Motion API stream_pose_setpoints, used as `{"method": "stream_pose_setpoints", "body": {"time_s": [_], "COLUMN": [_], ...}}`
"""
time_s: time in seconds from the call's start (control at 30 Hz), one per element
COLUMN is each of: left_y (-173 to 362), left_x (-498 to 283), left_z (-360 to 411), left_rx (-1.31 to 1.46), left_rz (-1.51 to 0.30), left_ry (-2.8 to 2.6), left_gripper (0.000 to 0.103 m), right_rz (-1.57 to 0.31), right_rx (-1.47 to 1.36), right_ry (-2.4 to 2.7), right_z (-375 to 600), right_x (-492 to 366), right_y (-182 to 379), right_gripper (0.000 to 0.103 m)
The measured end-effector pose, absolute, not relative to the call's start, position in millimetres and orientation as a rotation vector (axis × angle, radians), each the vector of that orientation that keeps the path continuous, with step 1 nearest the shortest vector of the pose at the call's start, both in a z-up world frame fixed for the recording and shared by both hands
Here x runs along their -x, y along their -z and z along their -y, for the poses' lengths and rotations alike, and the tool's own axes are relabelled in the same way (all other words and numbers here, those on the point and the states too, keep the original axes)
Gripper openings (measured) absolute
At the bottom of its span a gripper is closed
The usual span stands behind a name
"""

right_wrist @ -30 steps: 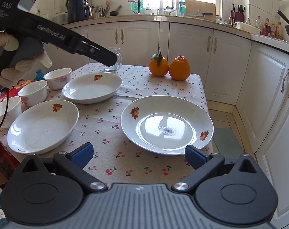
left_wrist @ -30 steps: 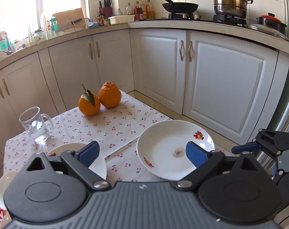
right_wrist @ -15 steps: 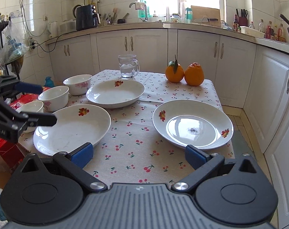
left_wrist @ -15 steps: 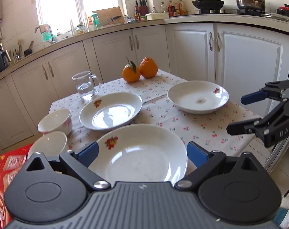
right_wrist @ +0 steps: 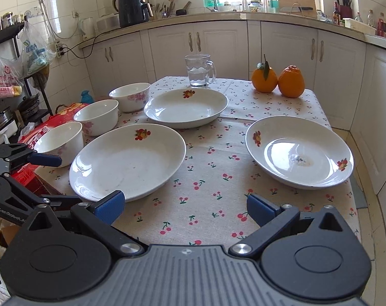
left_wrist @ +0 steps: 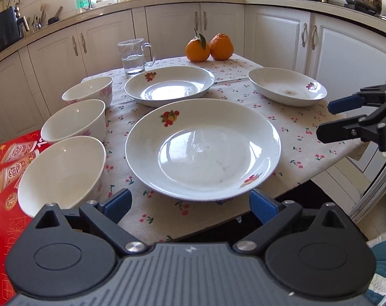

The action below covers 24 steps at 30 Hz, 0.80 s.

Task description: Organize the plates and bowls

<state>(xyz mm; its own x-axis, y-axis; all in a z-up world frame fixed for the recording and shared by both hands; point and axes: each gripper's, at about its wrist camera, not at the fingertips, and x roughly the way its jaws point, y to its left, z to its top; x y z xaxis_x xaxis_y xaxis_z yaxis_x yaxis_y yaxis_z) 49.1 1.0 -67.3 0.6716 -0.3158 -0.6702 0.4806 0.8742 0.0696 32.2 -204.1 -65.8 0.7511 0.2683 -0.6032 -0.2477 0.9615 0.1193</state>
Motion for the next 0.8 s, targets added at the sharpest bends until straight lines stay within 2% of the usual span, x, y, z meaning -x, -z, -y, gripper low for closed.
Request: {"method": "stream_pose_setpoints", "body": {"time_s": [0.8], "left_y": [86], "left_x": [-66], "left_z": [12], "left_rx": [-0.197], "left_rz": [-0.764], "left_ry": [0.444], "left_gripper": [0.098], "right_rz": [-0.917], "right_rx": [0.032], "right_ry": [-0.651], "right_z": [170], "right_x": [-159], "right_y": [86], "right_gripper": [0.103]}}
